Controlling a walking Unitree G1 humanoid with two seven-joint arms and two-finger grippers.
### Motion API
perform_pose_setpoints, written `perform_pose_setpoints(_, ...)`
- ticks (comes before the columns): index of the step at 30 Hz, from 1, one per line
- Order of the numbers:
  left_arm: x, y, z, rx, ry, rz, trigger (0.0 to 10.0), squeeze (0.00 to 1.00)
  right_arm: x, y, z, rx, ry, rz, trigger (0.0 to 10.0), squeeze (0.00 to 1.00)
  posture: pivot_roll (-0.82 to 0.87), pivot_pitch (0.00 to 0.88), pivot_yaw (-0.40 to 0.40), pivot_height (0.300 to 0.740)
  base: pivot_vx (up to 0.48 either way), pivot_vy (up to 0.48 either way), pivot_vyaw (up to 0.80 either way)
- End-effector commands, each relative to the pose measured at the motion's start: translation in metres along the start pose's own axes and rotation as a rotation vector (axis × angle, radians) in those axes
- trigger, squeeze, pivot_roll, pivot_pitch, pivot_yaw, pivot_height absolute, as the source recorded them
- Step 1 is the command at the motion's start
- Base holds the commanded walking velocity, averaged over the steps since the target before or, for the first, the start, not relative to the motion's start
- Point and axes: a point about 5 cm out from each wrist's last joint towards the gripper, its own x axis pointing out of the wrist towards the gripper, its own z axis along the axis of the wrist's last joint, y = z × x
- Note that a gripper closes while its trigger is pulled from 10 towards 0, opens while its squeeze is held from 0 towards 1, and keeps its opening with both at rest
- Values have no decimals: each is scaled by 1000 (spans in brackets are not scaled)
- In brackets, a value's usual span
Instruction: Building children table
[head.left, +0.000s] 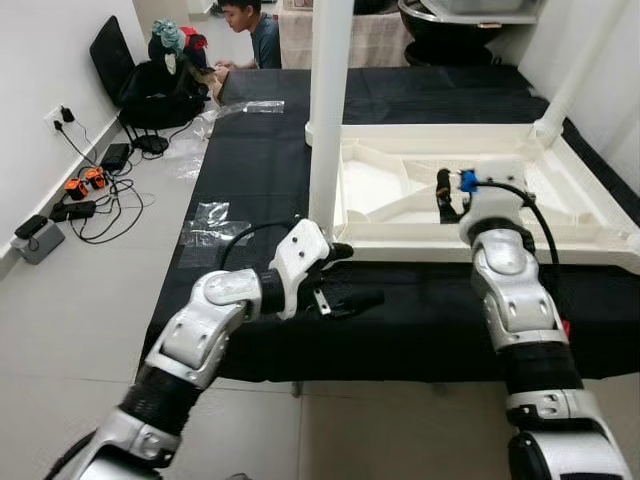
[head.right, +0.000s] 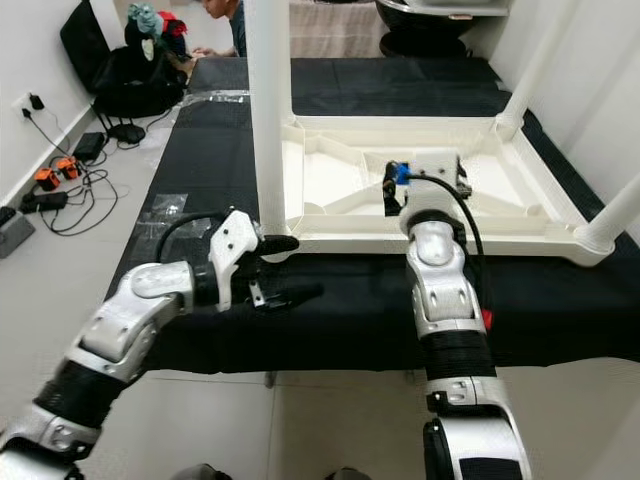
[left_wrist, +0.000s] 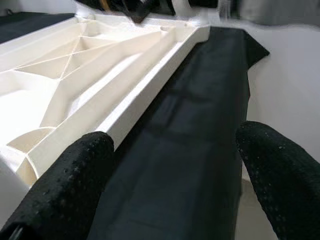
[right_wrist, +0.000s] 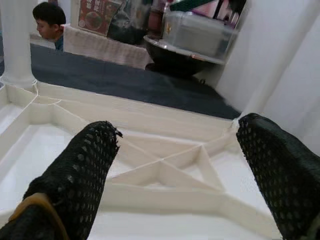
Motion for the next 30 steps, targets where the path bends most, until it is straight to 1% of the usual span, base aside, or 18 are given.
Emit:
perform_pose_setpoints(1,0,8,2,16,-11,17,10000,0,2,-3,8,-79,-9,-32,10000,0,38,143,-7,740,0,0,0)
perform_pose_setpoints(2,2,11,4,18,-11,13,10000,0,3,-4,10,-77,-9,-18,10000,0,38,146,-9,740,0,0,0)
perform_pose_setpoints(6,3,13,4,25,-8,10,10000,0,3,-6,9,-66,-7,-5,10000,0,39,150,-5,740,0,0,0)
perform_pose_setpoints(7,4,16,6,30,-11,14,10000,0,3,-7,6,-31,8,-2,10000,0,37,146,-6,740,0,0,0)
perform_pose_setpoints(8,4,16,6,30,-11,14,10000,0,3,-7,6,-31,8,-2,10000,0,37,146,-6,740,0,0,0)
perform_pose_setpoints(9,6,17,9,37,-20,15,10000,0,1,-8,0,1,44,2,10000,0,38,150,-6,740,0,0,-800)
perform_pose_setpoints(10,7,16,9,39,-24,13,10000,0,0,-8,-1,-24,51,-1,10000,0,38,149,-6,740,0,0,-800)
perform_pose_setpoints(12,7,16,8,39,-25,12,10000,0,-1,-8,-2,-18,56,0,10000,0,38,148,-5,740,0,0,-800)
perform_pose_setpoints(17,8,16,5,43,-29,10,10000,0,-3,-3,1,-11,64,22,10000,0,35,148,-4,740,0,0,-800)
perform_pose_setpoints(19,9,16,5,45,-29,13,10000,0,-4,-1,4,-6,48,32,10000,0,36,152,-2,740,0,0,0)
perform_pose_setpoints(20,10,17,6,47,-38,25,10000,0,-4,1,9,18,28,47,10000,0,38,160,-5,740,0,0,0)
perform_pose_setpoints(22,11,19,8,52,-42,40,10000,0,-3,4,10,33,36,69,10000,0,37,161,-4,740,0,0,0)
perform_pose_setpoints(23,12,21,8,53,-45,56,10000,0,-2,4,10,29,44,80,10000,0,34,168,-1,740,0,0,0)
perform_pose_setpoints(24,12,25,10,60,-45,90,10000,0,2,5,10,-1,62,106,10000,0,36,172,-1,740,0,0,0)
perform_pose_setpoints(26,13,27,10,65,-44,106,10000,0,3,5,10,-19,71,117,10000,0,36,172,-1,740,0,0,0)
perform_pose_setpoints(28,12,33,13,63,-53,138,10000,0,11,2,12,-86,97,117,10000,0,32,183,2,740,0,0,0)
perform_pose_setpoints(30,12,34,14,62,-57,143,10000,0,13,0,13,-100,103,113,10000,0,32,183,2,740,0,0,0)
